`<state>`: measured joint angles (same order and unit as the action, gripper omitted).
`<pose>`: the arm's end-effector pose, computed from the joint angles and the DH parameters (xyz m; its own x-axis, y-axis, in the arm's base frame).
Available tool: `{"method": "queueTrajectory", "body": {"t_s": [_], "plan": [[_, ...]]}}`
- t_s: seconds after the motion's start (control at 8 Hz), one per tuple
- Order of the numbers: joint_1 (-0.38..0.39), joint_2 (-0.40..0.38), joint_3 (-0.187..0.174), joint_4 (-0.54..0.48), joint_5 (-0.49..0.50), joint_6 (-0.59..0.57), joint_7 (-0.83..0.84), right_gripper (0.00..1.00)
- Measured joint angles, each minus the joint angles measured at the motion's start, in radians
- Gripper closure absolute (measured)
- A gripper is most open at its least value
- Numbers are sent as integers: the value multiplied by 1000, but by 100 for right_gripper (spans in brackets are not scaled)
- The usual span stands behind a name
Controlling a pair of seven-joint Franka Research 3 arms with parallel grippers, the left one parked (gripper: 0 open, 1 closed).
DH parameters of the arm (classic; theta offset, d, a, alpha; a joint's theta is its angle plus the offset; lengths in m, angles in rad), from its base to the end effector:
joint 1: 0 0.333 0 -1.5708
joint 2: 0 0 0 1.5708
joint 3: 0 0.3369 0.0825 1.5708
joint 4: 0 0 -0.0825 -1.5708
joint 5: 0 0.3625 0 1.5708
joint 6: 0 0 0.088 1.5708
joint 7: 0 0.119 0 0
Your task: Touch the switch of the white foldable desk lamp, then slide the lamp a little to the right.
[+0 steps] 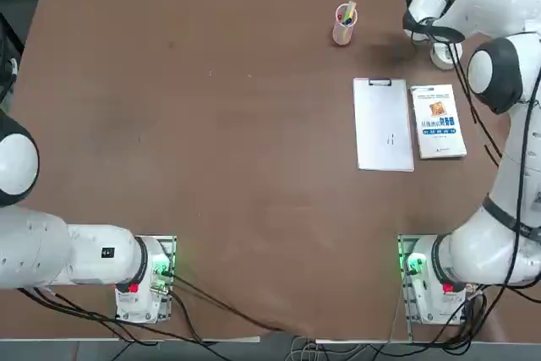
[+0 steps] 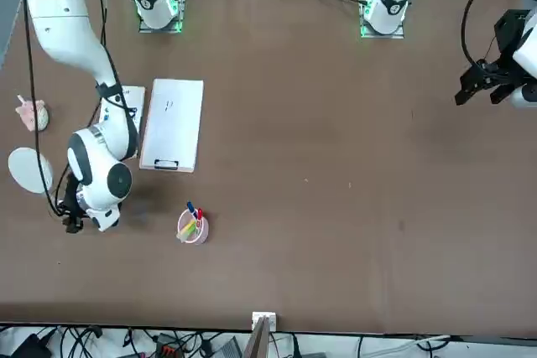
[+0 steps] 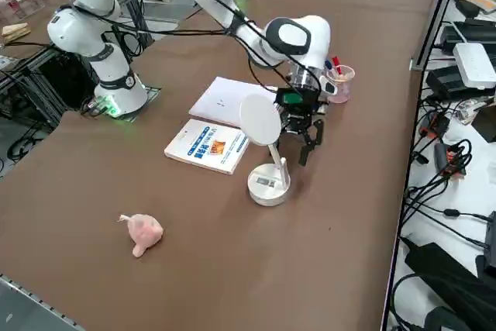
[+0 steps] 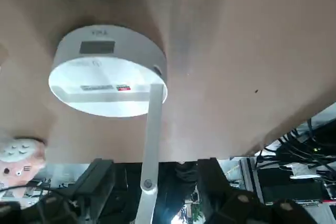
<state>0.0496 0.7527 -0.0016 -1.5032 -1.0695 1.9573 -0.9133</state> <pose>0.7003 -0.0338 0.2484 0.0409 0.5842 -0.8106 0.9979 0.0164 0.0622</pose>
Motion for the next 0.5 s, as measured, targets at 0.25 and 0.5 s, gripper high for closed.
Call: {"method": "queueTrajectory", "body": {"t_s": [0.25,0.5], "plan": [[-7,0,0,0,0,-4,-13,37],[-7,0,0,0,0,-22,-19,61]]}}
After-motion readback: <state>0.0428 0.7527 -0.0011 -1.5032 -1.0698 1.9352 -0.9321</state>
